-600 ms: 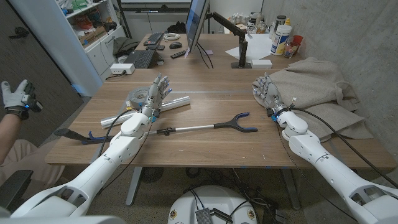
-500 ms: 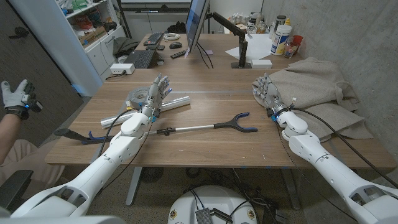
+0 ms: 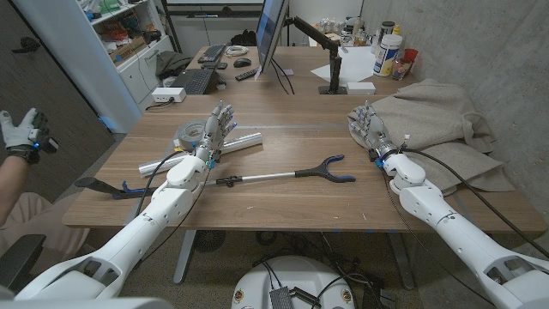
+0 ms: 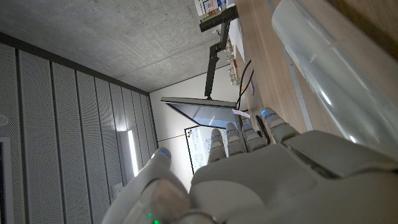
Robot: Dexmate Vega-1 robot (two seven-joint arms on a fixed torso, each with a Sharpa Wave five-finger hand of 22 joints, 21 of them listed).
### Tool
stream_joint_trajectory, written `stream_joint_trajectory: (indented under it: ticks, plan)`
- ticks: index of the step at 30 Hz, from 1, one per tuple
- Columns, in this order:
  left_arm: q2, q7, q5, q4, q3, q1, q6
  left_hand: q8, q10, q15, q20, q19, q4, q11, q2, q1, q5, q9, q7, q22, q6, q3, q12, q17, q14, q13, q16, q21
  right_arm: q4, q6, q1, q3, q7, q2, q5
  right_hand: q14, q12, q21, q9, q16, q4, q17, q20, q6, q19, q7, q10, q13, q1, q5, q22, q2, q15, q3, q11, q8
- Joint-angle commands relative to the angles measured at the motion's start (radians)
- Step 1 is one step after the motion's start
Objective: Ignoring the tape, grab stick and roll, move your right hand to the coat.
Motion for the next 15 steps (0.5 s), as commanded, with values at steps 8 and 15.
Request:
stream_joint_trajectory:
  ticks: [8, 15]
  plan:
    - [0.000, -0.002, 0.001, 0.004, 0.001, -0.002, -0.001, 0.006, 0.009, 0.001, 0.006, 0.000, -0.001, 0.000, 0.000, 0.010, 0.005, 0.005, -0.007, 0.004, 0.007, 0.005, 0.004, 0.003, -0.009, 0.004, 0.006, 0.005, -0.078, -0.027, -0.015, 0.005, -0.049, -0.046, -0.047, -0.006, 0.005, 0.008, 0.005, 0.007, -0.002, 0.004, 0.003, 0.006, 0.006, -0.003, 0.002, 0.003, 0.008, 0.008, 0.001, -0.002, -0.001, 0.006, 0.006, 0.004]
    - [-0.002, -0.002, 0.003, 0.007, 0.002, -0.004, -0.004, 0.006, 0.013, -0.005, -0.004, 0.004, -0.001, -0.001, 0.000, 0.010, 0.005, 0.005, -0.007, 0.004, 0.007, 0.004, 0.005, 0.003, -0.010, 0.004, 0.006, 0.006, -0.105, -0.051, -0.020, 0.005, -0.064, -0.068, -0.064, -0.007, 0.005, 0.008, 0.005, 0.006, -0.003, 0.004, 0.001, 0.007, 0.005, -0.003, 0.001, 0.003, 0.010, 0.008, 0.001, -0.001, -0.001, 0.006, 0.007, 0.004]
